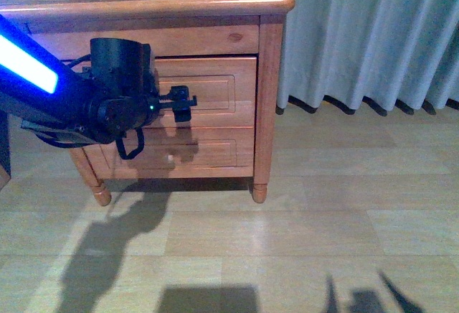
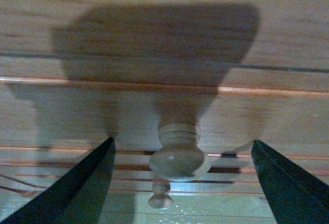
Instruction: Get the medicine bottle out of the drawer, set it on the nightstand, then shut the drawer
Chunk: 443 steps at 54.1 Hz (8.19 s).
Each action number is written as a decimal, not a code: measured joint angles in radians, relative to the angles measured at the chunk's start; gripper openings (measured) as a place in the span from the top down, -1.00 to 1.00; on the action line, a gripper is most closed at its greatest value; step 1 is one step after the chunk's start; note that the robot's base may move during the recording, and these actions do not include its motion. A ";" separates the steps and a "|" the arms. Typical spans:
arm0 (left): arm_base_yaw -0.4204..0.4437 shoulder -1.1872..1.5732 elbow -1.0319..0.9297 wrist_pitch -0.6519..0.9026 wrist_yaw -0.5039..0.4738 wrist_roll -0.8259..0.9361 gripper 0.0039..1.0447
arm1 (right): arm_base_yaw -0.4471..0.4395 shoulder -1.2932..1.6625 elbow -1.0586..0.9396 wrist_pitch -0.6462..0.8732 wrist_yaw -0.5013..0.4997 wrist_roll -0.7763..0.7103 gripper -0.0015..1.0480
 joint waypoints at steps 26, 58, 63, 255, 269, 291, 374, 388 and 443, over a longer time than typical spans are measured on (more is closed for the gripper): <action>-0.008 -0.080 -0.228 0.191 -0.044 0.014 0.52 | 0.000 0.000 0.000 0.000 0.000 0.000 -0.87; -0.058 -0.364 -1.162 0.785 -0.018 -0.057 0.52 | 0.000 0.000 0.000 0.000 0.000 0.000 -0.87; -0.077 -0.370 -1.222 0.833 -0.026 -0.084 0.41 | 0.000 0.000 0.000 0.000 0.000 0.000 -0.87; 0.198 -2.408 -1.714 -0.267 0.095 0.100 -0.88 | 0.354 2.337 1.412 0.152 0.203 0.132 -0.45; 0.198 -2.408 -1.714 -0.267 0.095 0.100 -0.88 | 0.361 2.335 1.388 0.181 0.199 0.146 0.28; 0.198 -2.408 -1.714 -0.267 0.095 0.100 -0.88 | 0.361 2.027 1.145 0.211 0.145 0.225 0.44; 0.198 -2.408 -1.714 -0.267 0.095 0.100 -0.88 | 0.384 1.468 1.147 0.280 0.225 0.140 -0.16; 0.198 -2.408 -1.714 -0.267 0.095 0.100 -0.88 | 0.464 1.093 0.554 0.172 0.253 0.246 0.70; 0.198 -2.408 -1.714 -0.267 0.095 0.100 -0.88 | 0.253 2.068 0.783 0.822 0.248 0.037 0.94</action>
